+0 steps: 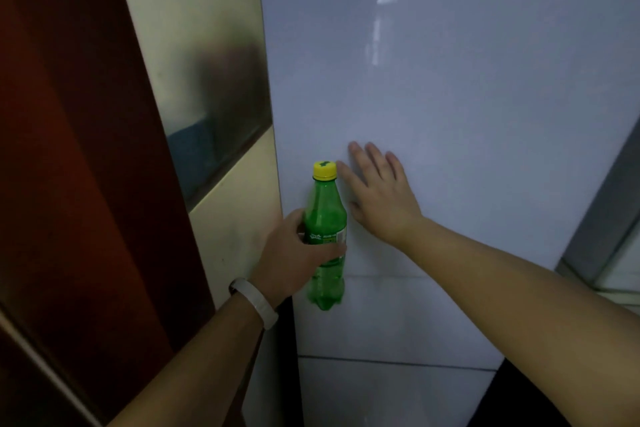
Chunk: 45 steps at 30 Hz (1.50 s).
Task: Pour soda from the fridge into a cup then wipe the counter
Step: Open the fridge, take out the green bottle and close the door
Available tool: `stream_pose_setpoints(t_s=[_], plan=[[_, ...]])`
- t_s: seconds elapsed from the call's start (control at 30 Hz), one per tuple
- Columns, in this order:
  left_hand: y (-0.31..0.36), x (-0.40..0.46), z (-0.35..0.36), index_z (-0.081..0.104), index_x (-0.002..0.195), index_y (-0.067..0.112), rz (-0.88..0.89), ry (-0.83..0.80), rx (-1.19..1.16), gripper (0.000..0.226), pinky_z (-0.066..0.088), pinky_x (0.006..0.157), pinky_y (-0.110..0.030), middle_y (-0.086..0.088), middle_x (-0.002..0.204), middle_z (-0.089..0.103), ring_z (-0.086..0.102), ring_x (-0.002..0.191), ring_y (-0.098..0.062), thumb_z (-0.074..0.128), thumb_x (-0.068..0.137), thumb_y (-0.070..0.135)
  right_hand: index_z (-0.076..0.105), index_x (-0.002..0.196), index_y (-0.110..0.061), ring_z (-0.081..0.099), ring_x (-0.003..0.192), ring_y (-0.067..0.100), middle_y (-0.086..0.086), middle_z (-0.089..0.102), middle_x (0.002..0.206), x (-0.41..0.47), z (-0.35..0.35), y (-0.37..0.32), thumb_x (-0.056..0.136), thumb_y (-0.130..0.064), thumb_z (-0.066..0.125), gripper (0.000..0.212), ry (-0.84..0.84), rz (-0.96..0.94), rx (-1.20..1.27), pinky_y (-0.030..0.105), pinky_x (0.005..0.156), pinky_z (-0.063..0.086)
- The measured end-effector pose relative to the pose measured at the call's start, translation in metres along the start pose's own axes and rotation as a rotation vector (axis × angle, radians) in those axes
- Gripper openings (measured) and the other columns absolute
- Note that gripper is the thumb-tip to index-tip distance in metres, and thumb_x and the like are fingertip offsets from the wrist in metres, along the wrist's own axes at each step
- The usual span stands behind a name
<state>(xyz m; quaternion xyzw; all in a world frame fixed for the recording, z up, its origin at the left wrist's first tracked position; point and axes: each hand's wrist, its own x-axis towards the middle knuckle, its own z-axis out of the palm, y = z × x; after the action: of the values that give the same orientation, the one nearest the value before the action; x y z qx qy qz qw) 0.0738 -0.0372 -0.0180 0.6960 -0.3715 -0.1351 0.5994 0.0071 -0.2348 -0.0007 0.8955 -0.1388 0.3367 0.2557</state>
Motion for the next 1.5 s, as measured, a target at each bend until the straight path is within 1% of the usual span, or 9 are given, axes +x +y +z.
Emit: stream_pose_setpoints(t_s=[0.23, 0.4, 0.57, 0.67, 0.83, 0.97, 1.07, 1.23, 1.5], plan=[[-0.003, 0.017, 0.007, 0.064, 0.103, 0.027, -0.005, -0.021, 0.026, 0.045, 0.058, 0.076, -0.032, 0.009, 0.092, 0.071, 0.067, 0.078, -0.001, 0.088, 0.066, 0.019, 0.039, 0.147, -0.018, 0.022, 0.141, 0.038, 0.016, 0.028, 0.157, 0.013, 0.018, 0.001, 0.076, -0.024, 0.075, 0.080, -0.003, 0.030, -0.038, 0.056, 0.112, 0.022], [-0.006, 0.019, 0.013, 0.065, 0.104, 0.027, -0.028, -0.040, -0.022, 0.044, 0.059, 0.081, -0.041, 0.007, 0.095, 0.072, 0.069, 0.084, -0.008, 0.088, 0.068, 0.019, 0.041, 0.145, -0.021, 0.026, 0.140, 0.036, 0.013, 0.031, 0.156, 0.013, 0.018, 0.006, 0.075, -0.031, 0.076, 0.079, -0.005, 0.003, -0.039, 0.053, 0.111, 0.023], [-0.002, 0.014, 0.012, 0.066, 0.106, 0.023, -0.037, -0.057, -0.056, 0.045, 0.059, 0.082, -0.047, 0.003, 0.097, 0.073, 0.070, 0.087, -0.015, 0.088, 0.067, 0.017, 0.041, 0.146, -0.020, 0.028, 0.142, 0.035, 0.011, 0.028, 0.158, 0.010, 0.006, 0.014, 0.077, -0.016, 0.068, 0.075, -0.064, -0.032, 0.012, 0.049, 0.113, 0.025], [0.001, 0.009, 0.015, 0.066, 0.108, 0.021, -0.031, -0.073, -0.072, 0.047, 0.059, 0.082, -0.047, 0.002, 0.098, 0.073, 0.070, 0.089, -0.016, 0.088, 0.067, 0.016, 0.041, 0.145, -0.017, 0.027, 0.143, 0.033, 0.010, 0.026, 0.158, 0.001, -0.004, 0.020, 0.072, -0.018, 0.069, 0.078, -0.151, -0.016, 0.052, 0.050, 0.112, 0.026], [0.000, 0.004, 0.034, 0.065, 0.104, 0.026, -0.037, -0.142, -0.075, 0.043, 0.059, 0.080, -0.040, 0.005, 0.098, 0.072, 0.069, 0.087, -0.013, 0.087, 0.068, 0.016, 0.045, 0.142, -0.014, 0.032, 0.139, 0.040, 0.017, 0.031, 0.155, -0.040, -0.023, 0.046, 0.070, -0.024, 0.073, 0.078, -0.233, 0.113, 0.159, 0.053, 0.108, 0.034], [0.007, 0.002, 0.063, 0.066, 0.104, 0.026, -0.015, -0.249, -0.070, 0.044, 0.058, 0.075, -0.035, 0.005, 0.097, 0.072, 0.069, 0.086, -0.012, 0.088, 0.067, 0.016, 0.031, 0.150, -0.019, 0.014, 0.146, 0.031, 0.011, 0.014, 0.161, -0.080, -0.046, 0.075, 0.083, -0.033, 0.065, 0.076, -0.295, 0.242, 0.247, 0.045, 0.114, 0.021], [0.017, -0.002, 0.090, 0.066, 0.104, 0.024, 0.007, -0.293, -0.088, 0.044, 0.056, 0.073, -0.031, 0.006, 0.096, 0.072, 0.069, 0.086, -0.011, 0.088, 0.067, 0.015, 0.027, 0.151, -0.022, 0.010, 0.145, 0.026, 0.007, 0.008, 0.162, -0.114, -0.062, 0.096, 0.085, -0.037, 0.063, 0.076, -0.328, 0.336, 0.309, 0.041, 0.116, 0.017], [0.037, -0.012, 0.151, 0.066, 0.100, 0.024, 0.035, -0.305, -0.169, 0.042, 0.056, 0.070, -0.027, 0.003, 0.094, 0.073, 0.070, 0.084, -0.012, 0.086, 0.068, 0.007, 0.029, 0.150, -0.022, 0.014, 0.144, 0.025, 0.005, 0.013, 0.161, -0.174, -0.086, 0.147, 0.086, -0.040, 0.062, 0.074, -0.352, 0.428, 0.267, 0.040, 0.114, 0.020], [0.069, -0.033, 0.269, 0.066, 0.102, 0.023, 0.077, -0.439, -0.224, 0.044, 0.056, 0.073, -0.032, 0.002, 0.096, 0.073, 0.070, 0.085, -0.012, 0.085, 0.068, 0.005, 0.033, 0.148, -0.022, 0.018, 0.143, 0.025, 0.004, 0.019, 0.159, -0.276, -0.138, 0.231, 0.087, -0.044, 0.062, 0.071, -0.364, 0.669, 0.253, 0.039, 0.116, 0.022]])
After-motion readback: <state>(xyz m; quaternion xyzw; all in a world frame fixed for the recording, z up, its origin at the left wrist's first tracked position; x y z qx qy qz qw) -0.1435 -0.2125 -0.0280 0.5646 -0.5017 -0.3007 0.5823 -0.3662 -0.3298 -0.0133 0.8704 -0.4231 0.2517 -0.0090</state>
